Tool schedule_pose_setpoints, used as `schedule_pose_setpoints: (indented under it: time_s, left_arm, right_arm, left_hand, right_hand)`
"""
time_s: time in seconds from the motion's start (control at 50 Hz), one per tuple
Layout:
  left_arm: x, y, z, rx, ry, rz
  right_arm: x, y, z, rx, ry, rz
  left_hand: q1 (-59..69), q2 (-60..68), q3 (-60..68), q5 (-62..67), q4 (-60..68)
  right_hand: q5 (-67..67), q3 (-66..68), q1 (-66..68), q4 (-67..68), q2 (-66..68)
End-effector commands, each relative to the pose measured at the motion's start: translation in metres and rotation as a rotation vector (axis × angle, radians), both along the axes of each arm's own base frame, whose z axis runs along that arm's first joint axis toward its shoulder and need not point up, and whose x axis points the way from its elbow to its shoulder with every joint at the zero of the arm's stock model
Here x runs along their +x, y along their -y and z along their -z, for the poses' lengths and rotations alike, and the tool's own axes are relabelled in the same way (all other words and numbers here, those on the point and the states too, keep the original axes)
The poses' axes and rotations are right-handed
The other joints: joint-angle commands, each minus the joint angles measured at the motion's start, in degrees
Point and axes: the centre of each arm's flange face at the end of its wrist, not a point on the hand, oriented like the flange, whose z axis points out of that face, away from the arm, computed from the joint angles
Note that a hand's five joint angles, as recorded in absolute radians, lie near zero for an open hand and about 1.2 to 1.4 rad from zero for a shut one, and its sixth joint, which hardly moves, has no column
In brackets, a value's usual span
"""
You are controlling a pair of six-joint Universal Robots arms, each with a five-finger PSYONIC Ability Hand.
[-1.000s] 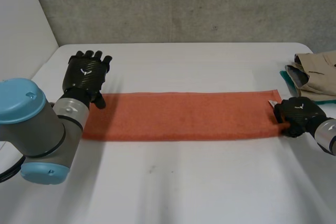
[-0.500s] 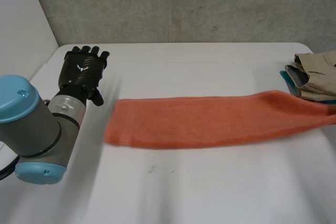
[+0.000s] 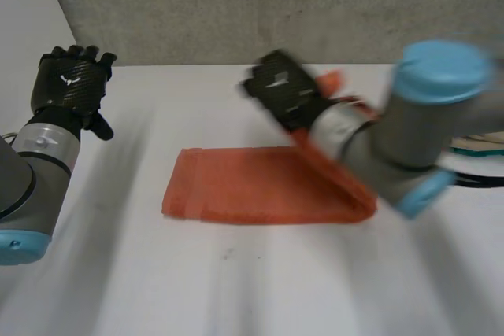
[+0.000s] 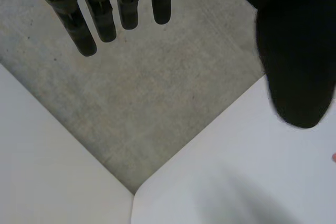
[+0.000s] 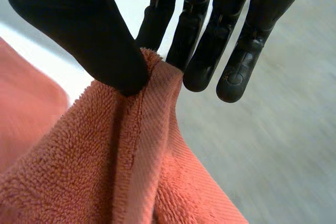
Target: Fold the laundry.
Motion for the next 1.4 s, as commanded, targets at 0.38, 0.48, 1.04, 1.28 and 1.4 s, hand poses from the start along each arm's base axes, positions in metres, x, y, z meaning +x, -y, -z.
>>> schedule_pose_setpoints:
  time_s: [0.38, 0.48, 1.04, 1.28, 1.4]
  left_arm:
    - [-0.062, -0.022, 0.022, 0.048, 0.004, 0.186]
    - [-0.097, -0.045, 0.028, 0.086, -0.063, 0.316]
    - [-0.087, 0.044, 0.101, 0.197, 0.116, 0.029]
    - [-0.083, 0.015, 0.09, 0.217, 0.149, 0.048]
    - [-0.082, -0.008, 0.065, 0.198, 0.097, 0.074]
  right_arm:
    - [0.016, -0.02, 0.052, 0.403, -0.029, 0.123]
    - [-0.046, -0.008, 0.05, 0.536, -0.001, 0.287]
    - [-0.08, -0.014, 0.111, 0.459, -0.103, 0.421]
    - [-0.086, -0.009, 0.119, 0.457, -0.122, 0.448]
    - [-0.111, -0.003, 0.125, 0.46, -0.176, 0.499]
  left_hand:
    - [-0.91, -1.67, -2.23, -2.73, -1.79]
    - [-0.91, -1.67, -2.23, -2.73, -1.79]
    - [4.35, 3.59, 3.03, 2.53, 3.47]
    - [1.15, 0.39, -0.16, -0.66, 0.28]
    - [0.48, -0.28, -0.83, -1.33, -0.39]
  right_hand:
    - [-56.78, -57.89, -46.08, -58.27, -57.48]
    - [-56.78, -57.89, -46.08, -58.27, -57.48]
    - [-38.36, -39.47, -27.66, -39.85, -39.06]
    - [13.16, 12.05, 23.86, 11.67, 12.46]
    - [13.22, 12.11, 23.92, 11.73, 12.52]
